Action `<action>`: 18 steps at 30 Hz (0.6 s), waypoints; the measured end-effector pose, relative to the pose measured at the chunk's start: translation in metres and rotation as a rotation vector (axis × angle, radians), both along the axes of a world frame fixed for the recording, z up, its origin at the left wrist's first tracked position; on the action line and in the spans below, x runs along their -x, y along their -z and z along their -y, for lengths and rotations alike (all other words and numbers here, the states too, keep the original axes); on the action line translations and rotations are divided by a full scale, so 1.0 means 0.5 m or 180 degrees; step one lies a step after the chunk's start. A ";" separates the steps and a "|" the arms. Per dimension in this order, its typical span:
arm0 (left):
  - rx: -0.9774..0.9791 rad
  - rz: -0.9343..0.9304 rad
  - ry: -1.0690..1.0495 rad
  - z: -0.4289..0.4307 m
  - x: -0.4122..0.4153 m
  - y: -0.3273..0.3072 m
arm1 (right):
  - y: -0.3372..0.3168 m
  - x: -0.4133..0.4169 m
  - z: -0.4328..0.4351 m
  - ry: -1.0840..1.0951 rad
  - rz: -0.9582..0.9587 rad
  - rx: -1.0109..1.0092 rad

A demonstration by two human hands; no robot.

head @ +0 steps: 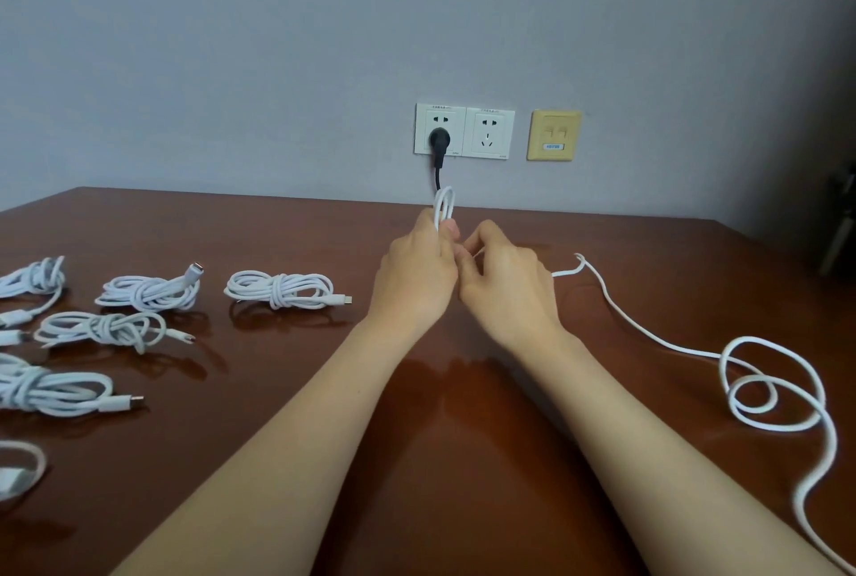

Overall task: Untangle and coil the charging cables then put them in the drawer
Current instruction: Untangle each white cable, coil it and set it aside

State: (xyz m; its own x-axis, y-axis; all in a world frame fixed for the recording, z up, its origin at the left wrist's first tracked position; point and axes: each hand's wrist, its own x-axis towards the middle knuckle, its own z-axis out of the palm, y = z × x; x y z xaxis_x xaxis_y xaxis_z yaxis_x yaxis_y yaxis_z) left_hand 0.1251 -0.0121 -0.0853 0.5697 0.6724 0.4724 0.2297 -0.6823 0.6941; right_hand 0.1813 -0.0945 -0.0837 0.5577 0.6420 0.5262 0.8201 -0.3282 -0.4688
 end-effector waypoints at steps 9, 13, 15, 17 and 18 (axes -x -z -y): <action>0.0944 0.0499 0.0062 -0.035 0.002 0.008 | 0.014 -0.011 0.004 -0.0395 0.0365 0.0256; 0.2565 0.1508 0.0556 -0.028 0.010 -0.015 | 0.016 -0.020 0.003 -0.0282 0.0186 0.0382; 0.2876 0.1817 0.0600 -0.035 0.016 -0.019 | 0.018 -0.024 0.003 -0.0201 0.0082 0.0509; 0.3102 0.2085 0.0567 -0.042 0.018 -0.020 | 0.020 -0.028 0.003 -0.0175 -0.0053 0.0580; 0.3164 0.2163 0.0530 -0.046 0.018 -0.019 | 0.019 -0.030 0.003 -0.0182 -0.0095 0.0593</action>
